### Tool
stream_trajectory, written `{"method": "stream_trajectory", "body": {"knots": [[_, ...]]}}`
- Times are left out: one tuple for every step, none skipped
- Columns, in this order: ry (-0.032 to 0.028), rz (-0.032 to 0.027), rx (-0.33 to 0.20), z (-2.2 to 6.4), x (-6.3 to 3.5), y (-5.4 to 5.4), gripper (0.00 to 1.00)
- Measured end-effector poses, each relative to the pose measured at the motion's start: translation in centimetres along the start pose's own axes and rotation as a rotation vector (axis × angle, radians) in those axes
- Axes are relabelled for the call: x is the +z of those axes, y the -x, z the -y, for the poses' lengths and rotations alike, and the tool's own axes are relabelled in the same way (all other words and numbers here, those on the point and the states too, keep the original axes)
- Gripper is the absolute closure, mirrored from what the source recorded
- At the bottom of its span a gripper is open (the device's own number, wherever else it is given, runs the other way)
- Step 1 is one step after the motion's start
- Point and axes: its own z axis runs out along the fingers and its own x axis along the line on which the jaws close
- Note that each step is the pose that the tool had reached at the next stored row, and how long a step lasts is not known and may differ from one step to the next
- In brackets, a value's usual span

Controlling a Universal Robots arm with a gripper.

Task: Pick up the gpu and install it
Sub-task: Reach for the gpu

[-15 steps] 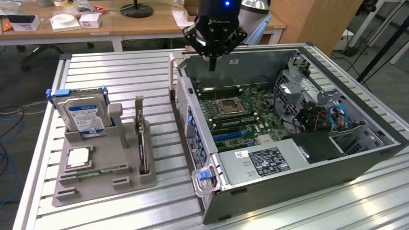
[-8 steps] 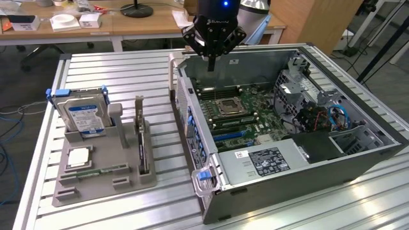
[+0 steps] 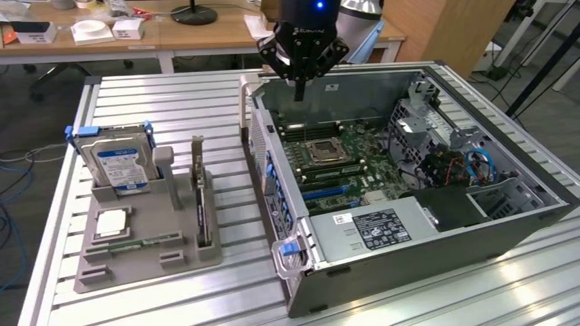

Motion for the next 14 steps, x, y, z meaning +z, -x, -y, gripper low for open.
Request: {"method": "stream_trajectory", "body": {"knots": [[-0.0001,0.0,0.0,0.01,0.0,-0.1,0.89],[-0.0001,-0.0001,0.0,0.01,-0.01,-0.1,0.89],[0.0,0.0,0.0,0.02,0.0,-0.2,0.89],[-0.0002,-0.0001,0.0,0.03,-0.01,-0.3,0.89],[-0.0001,-0.0001,0.0,0.04,-0.01,-0.4,0.89],[-0.0001,-0.0001,0.0,0.05,-0.01,-0.6,0.89],[-0.0001,-0.0001,0.0,0.06,-0.01,-0.7,0.89],[-0.0001,-0.0001,0.0,0.07,-0.01,-0.9,0.89],[0.0,0.0,0.0,0.08,-0.01,-1.0,0.89],[0.0,-0.0001,0.0,0.1,-0.01,-1.2,0.89],[-0.0001,-0.0001,0.0,0.11,-0.01,-1.4,0.89],[-0.0001,-0.0001,0.0,0.12,-0.01,-1.6,0.89],[0.0,0.0,0.0,0.13,-0.01,-1.7,0.89],[0.0,0.0,0.0,0.14,-0.01,-1.8,0.89]]}}
